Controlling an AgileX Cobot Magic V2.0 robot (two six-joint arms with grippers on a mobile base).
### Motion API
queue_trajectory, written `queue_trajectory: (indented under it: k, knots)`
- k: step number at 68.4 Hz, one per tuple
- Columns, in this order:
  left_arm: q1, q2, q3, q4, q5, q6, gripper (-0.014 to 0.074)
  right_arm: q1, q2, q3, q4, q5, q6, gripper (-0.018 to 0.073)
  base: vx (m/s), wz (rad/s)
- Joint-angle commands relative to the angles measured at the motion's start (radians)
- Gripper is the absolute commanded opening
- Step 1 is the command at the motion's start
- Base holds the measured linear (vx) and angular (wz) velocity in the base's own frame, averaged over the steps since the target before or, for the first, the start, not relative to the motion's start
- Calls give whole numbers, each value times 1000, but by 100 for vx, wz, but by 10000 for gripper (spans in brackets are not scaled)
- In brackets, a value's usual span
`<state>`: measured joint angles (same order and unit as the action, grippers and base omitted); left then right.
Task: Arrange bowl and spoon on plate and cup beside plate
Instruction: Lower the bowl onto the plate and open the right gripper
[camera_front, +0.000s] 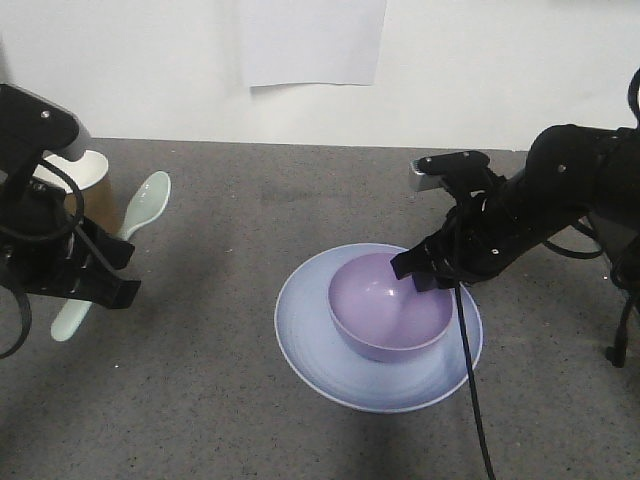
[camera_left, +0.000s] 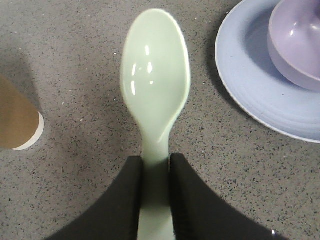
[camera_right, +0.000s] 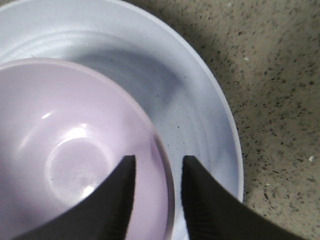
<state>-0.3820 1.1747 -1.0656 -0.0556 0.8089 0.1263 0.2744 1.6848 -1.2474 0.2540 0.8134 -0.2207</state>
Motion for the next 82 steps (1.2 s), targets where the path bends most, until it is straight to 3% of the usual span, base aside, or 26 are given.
queue_trajectory:
  k: [1, 24, 50, 70, 82]
  knots:
    - [0, -23, -26, -12, -75, -2, 76, 0, -78, -32, -9, -21, 1, 364, 0, 0]
    - [0, -23, -26, -12, -83, -2, 76, 0, -269, -14, -12, 81, 24, 401, 0, 0]
    - [0, -23, -26, -52, -105, -8, 76, 0, -556, 259, -18, 0, 27, 401, 0, 0]
    - [-8, 2, -70, -141, -111, 190, 78, 0, -611, 272, -15, 23, 27, 401, 0, 0]
    - [-96, 105, -145, -172, -78, 279, 90, 0, -611, 272, -14, 23, 27, 401, 0, 0]
